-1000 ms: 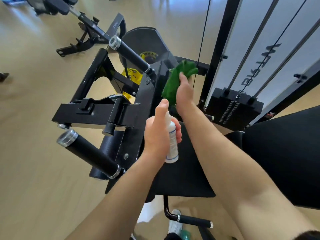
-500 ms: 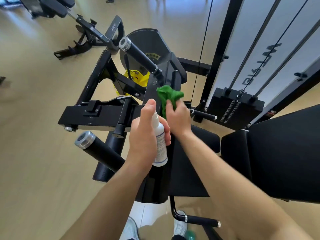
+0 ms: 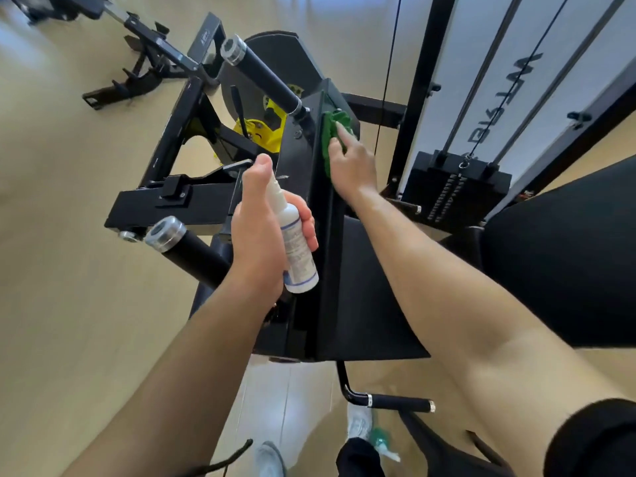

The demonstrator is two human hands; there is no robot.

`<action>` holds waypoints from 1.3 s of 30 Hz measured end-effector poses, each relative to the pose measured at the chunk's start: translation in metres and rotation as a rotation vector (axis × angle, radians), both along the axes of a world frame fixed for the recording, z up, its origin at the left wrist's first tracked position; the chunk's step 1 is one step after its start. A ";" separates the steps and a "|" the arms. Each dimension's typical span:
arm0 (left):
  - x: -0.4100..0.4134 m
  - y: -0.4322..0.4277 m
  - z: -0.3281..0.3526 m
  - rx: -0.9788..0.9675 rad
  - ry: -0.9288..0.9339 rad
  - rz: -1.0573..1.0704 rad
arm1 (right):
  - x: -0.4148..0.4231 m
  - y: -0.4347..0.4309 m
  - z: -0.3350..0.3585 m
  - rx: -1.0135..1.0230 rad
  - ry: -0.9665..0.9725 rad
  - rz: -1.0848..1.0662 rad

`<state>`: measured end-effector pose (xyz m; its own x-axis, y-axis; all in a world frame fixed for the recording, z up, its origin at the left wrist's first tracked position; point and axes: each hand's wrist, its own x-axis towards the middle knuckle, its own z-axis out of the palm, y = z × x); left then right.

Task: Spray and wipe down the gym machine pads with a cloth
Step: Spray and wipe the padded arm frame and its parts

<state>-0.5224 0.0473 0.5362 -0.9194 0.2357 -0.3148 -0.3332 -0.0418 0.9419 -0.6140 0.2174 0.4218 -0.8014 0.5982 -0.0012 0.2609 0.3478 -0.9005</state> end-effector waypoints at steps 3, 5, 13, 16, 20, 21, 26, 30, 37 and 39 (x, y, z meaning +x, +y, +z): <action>0.003 -0.008 0.006 0.038 0.005 -0.018 | 0.064 -0.044 -0.004 -0.039 0.020 -0.009; 0.005 -0.016 0.009 0.052 0.002 -0.040 | 0.115 -0.082 -0.009 -0.115 0.047 -0.029; 0.012 -0.026 0.010 0.093 -0.026 -0.155 | 0.220 -0.160 -0.016 -0.210 0.140 -0.112; 0.013 -0.025 0.010 0.092 -0.039 -0.157 | 0.180 -0.130 -0.010 -0.238 0.100 -0.178; 0.009 -0.022 0.010 0.075 -0.023 -0.138 | 0.110 -0.070 -0.011 -0.461 0.037 -0.179; 0.008 -0.021 0.009 0.071 -0.019 -0.133 | 0.102 -0.063 -0.017 -0.524 0.032 -0.181; 0.013 -0.017 0.003 0.053 -0.008 -0.144 | 0.154 -0.107 -0.033 -1.152 0.072 -0.231; 0.015 -0.012 -0.001 0.049 -0.017 -0.186 | 0.224 -0.153 -0.039 -1.339 0.030 -0.236; 0.012 -0.003 -0.003 0.041 -0.005 -0.093 | 0.153 -0.099 -0.026 -1.001 -0.026 -0.297; 0.009 -0.001 -0.003 0.027 0.004 -0.057 | 0.118 -0.076 -0.015 -0.695 -0.101 -0.239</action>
<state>-0.5130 0.0467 0.5331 -0.9055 0.2964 -0.3037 -0.3319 -0.0485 0.9421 -0.4956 0.1414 0.4071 -0.6253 0.5905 -0.5102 0.3515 -0.3706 -0.8597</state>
